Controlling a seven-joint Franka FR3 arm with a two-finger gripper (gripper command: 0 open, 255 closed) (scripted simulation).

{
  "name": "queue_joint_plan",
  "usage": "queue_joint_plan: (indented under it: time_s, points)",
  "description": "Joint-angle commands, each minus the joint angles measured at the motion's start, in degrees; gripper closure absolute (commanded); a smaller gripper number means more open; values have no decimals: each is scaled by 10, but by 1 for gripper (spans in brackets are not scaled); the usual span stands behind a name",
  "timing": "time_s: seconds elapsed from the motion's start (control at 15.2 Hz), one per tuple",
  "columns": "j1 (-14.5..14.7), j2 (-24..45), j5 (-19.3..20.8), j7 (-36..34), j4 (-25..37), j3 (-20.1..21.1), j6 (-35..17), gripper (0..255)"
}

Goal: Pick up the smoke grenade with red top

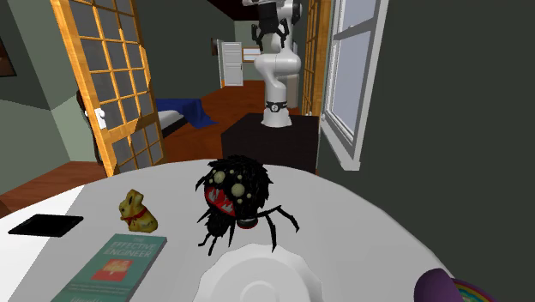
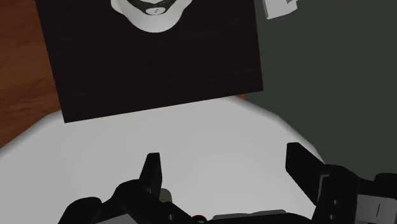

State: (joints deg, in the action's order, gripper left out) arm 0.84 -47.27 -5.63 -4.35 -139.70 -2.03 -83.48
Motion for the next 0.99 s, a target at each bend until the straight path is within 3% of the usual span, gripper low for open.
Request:
queue_joint_plan:
  time_s: [0.0, 0.46, 0.92]
  points:
    - [0, 0, 0, 0, 0, 0, 0, 0]
    - [8, 83, 18, 92, -55, -40, -156, 0]
    - [26, 212, 11, 187, -62, -80, -309, 0]
